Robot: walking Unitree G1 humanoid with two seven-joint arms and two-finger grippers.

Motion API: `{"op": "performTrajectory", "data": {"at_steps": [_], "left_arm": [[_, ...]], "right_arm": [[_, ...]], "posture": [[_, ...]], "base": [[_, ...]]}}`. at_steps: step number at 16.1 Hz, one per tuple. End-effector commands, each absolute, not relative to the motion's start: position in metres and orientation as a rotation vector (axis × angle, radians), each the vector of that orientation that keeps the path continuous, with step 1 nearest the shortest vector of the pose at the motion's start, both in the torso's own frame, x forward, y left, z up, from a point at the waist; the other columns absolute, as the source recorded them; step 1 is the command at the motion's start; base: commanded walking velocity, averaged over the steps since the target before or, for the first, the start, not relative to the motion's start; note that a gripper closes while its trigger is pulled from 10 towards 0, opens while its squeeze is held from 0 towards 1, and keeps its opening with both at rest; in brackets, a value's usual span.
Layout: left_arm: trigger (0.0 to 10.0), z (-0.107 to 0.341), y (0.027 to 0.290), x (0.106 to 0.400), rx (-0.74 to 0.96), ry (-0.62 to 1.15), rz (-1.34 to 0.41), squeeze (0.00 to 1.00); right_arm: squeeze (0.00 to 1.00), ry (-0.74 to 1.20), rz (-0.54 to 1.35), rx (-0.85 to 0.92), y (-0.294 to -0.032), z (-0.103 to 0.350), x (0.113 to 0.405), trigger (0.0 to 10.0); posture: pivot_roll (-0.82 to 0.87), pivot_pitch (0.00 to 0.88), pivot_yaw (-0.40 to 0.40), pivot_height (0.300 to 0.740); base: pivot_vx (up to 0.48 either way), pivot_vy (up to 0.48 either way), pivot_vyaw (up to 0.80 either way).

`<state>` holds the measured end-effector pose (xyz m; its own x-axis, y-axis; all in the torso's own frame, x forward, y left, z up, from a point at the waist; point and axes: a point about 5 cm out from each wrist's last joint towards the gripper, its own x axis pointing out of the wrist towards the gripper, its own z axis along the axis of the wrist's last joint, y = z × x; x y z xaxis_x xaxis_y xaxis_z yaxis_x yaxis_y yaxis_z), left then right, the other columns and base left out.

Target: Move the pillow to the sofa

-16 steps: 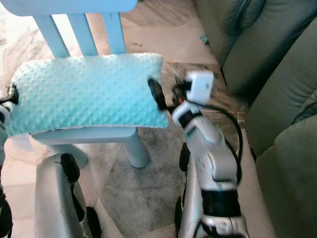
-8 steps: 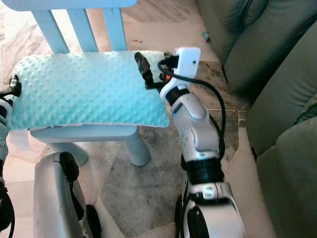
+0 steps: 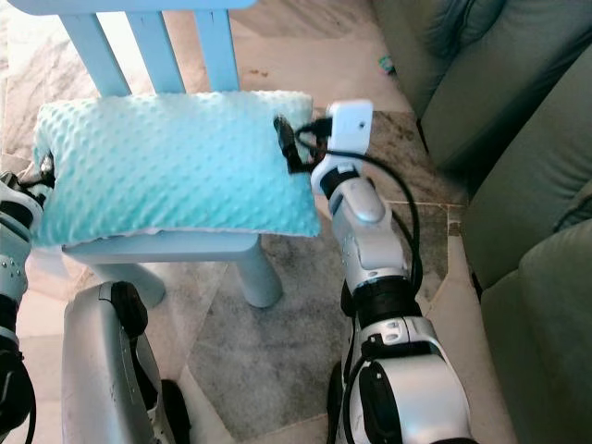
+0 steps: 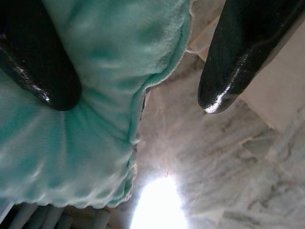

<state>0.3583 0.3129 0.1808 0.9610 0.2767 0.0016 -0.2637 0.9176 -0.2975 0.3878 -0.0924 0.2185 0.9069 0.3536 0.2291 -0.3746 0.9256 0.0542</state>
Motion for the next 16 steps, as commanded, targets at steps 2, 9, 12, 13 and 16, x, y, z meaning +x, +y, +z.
{"op": "performTrajectory", "data": {"at_steps": [2,9,12,13,16], "left_arm": [[10.0,0.161,0.304,0.358,-0.324,0.068,0.225,0.0],[0.0,0.15,0.274,0.36,-0.454,0.17,-0.008,0.0],[0.0,0.145,0.258,0.358,-0.552,0.21,-0.104,0.0],[0.0,0.143,0.255,0.357,-0.59,0.209,-0.117,0.0],[0.0,0.145,0.254,0.354,-0.684,0.194,-0.106,0.0]], "right_arm": [[0.0,-0.174,0.395,0.11,-0.085,0.204,0.389,10.0],[0.0,0.062,0.496,0.225,-0.055,0.158,0.378,0.0],[0.0,0.079,0.495,0.235,-0.059,0.148,0.373,0.0],[0.0,0.088,0.486,0.234,-0.063,0.143,0.37,0.0],[0.0,0.11,0.466,0.255,-0.07,0.136,0.367,0.0]], "posture": [[-0.09,0.333,0.018,0.32],[-0.08,0.335,0.031,0.32],[-0.08,0.337,0.034,0.32],[-0.08,0.338,0.034,0.32],[-0.08,0.34,0.036,0.32]], "base": [[0.0,0.0,0.0],[0.0,0.0,0.0],[0.0,0.0,0.0],[0.0,0.0,0.0],[0.0,0.0,0.0]]}}
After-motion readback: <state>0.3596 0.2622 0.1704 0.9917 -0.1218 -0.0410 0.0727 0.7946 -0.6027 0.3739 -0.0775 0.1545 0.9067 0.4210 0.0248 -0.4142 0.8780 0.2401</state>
